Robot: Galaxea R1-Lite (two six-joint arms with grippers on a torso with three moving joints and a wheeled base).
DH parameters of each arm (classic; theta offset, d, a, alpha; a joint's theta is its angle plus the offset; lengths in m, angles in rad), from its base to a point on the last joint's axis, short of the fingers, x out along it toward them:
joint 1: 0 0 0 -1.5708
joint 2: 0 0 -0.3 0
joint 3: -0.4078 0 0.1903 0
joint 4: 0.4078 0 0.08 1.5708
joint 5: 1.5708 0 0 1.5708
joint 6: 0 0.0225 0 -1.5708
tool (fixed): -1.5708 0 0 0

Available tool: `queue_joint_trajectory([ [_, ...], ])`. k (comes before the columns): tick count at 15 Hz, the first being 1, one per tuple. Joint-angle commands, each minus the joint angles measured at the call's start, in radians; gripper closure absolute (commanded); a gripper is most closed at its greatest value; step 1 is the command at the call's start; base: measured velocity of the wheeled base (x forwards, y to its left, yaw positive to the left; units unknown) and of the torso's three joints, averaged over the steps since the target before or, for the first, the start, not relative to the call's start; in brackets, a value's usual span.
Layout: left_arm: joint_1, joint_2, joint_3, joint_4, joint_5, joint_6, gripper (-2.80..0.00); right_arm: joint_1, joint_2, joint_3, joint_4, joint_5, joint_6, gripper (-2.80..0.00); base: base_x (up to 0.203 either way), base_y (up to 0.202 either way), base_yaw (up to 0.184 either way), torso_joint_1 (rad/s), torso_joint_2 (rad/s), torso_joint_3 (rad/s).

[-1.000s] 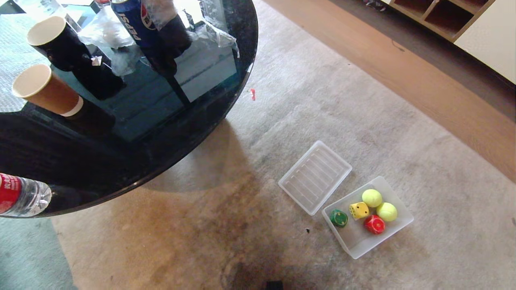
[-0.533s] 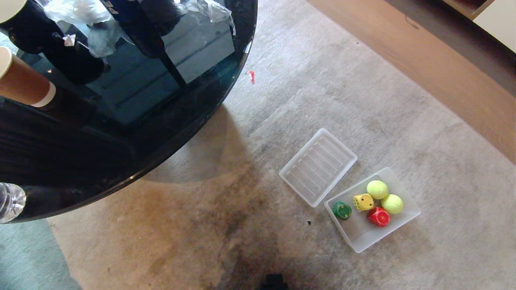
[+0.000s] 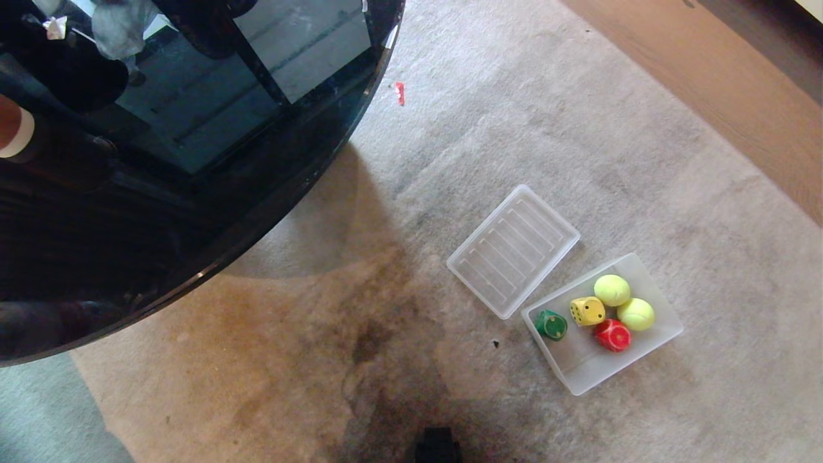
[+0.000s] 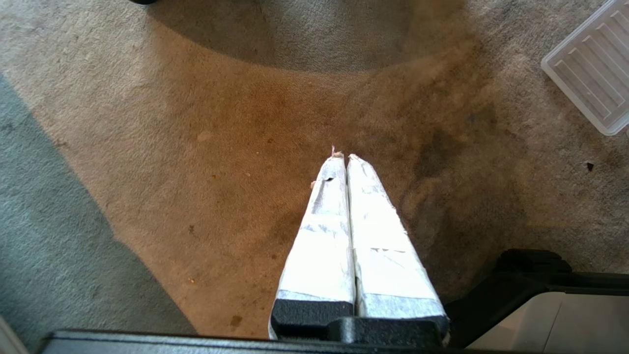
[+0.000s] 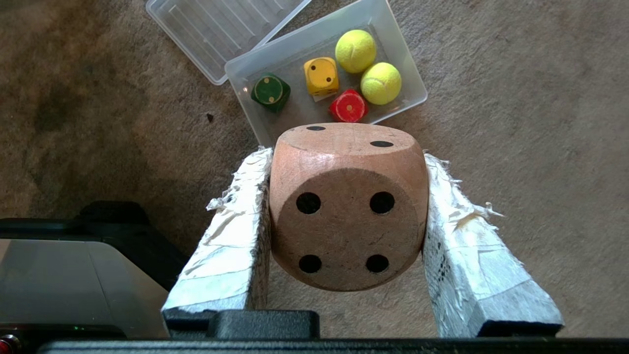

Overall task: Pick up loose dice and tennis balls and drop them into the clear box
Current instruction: Put the toys in the box

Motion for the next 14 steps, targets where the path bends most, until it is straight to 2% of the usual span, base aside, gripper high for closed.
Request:
queue_joint_trajectory([
  [1, 0.0, 0.0, 0.0, 0.0, 0.0, 0.0, 0.0, 0.0, 0.0, 0.0, 0.001, 0.001, -0.001, 0.0, 0.0, 0.0, 0.0, 0.003, 0.01, -0.044],
  [6, 0.0, 0.0, 0.0, 0.0, 0.0, 0.0, 0.0, 0.0, 0.0, 0.0, 0.001, 0.001, -0.001, 0.0, 0.0, 0.0, 0.0, 0.0, 0.0, 0.0],
  [8, 0.0, 0.0, 0.0, 0.0, 0.0, 0.0, 0.0, 0.0, 0.032, -0.083, 0.06, 0.001, -0.004, 0.0, 0.0, 0.0, 0.0, 0.0, 0.0, 0.0],
  [12, 0.0, 0.0, 0.0, 0.0, 0.0, 0.0, 0.0, 0.0, 0.34, -0.306, 0.162, 0.007, 0.118, 0.0, 0.0, 0.0, 0.0, 0.0, 0.0, 0.0],
  [14, 0.0, 0.0, 0.0, 0.0, 0.0, 0.0, 0.0, 0.0, 0.428, -0.374, 0.183, 0.008, 0.174, 0.0, 0.0, 0.0, 0.0, 0.0, 0.0, 0.0],
])
